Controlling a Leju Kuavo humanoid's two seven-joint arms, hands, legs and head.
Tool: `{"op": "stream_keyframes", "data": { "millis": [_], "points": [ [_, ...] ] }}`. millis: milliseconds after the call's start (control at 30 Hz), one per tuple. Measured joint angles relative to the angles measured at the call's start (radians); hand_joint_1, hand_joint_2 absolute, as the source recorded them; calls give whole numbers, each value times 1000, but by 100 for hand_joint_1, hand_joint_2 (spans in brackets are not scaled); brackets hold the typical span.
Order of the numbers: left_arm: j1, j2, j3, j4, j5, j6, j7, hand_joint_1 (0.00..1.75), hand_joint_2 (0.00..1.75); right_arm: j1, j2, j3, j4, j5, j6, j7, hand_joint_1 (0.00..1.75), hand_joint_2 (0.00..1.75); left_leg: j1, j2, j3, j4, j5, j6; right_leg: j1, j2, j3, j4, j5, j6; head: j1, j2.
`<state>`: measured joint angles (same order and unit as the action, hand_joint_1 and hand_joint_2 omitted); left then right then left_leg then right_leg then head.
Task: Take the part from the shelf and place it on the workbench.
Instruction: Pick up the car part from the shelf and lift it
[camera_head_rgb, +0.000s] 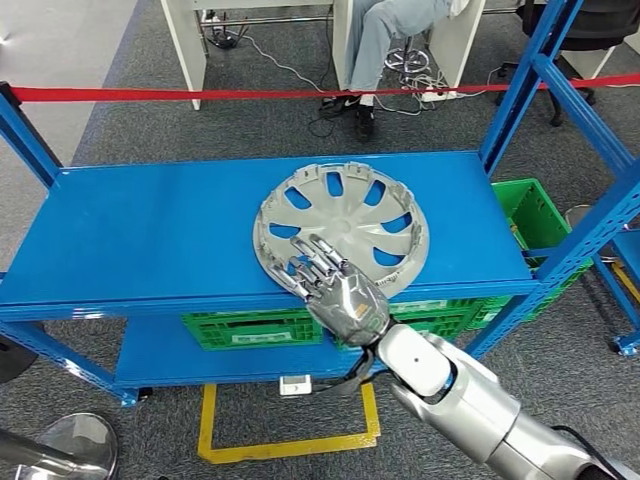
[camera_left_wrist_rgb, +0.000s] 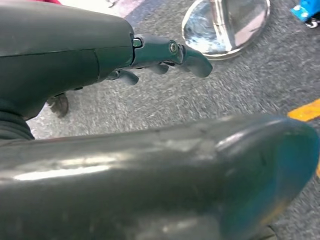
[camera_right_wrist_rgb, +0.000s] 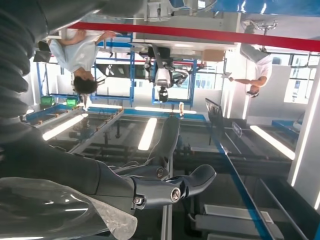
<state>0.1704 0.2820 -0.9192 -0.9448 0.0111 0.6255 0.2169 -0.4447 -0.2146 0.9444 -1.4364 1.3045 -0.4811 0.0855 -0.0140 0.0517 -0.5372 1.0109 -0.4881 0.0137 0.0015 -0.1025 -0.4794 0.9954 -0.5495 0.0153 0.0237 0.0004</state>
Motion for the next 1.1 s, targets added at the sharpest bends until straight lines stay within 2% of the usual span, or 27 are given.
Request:
{"op": "stream_keyframes", "data": {
  "millis": [200,367,733,1100],
  "points": [
    [-5,29,-75,-38,100,60,0,0,0,-11,16,13,34,-8,22,8,0,175,0,0,0,0,0,0,0,0,-1,0,0,0,0,0],
    [27,49,-91,-78,94,71,26,0,0,-2,23,16,72,-35,34,30,0,175,0,0,-1,0,0,0,0,0,-1,0,0,0,0,0],
    [220,88,43,-278,-44,73,227,0,0,54,24,-13,206,-46,53,47,0,175,0,0,-3,0,0,0,0,0,-4,0,0,0,0,0],
    [267,90,96,-349,-52,73,242,0,0,67,24,-18,248,-45,56,47,0,175,0,0,-3,0,0,0,0,0,-3,0,0,0,0,0]
  ]
}}
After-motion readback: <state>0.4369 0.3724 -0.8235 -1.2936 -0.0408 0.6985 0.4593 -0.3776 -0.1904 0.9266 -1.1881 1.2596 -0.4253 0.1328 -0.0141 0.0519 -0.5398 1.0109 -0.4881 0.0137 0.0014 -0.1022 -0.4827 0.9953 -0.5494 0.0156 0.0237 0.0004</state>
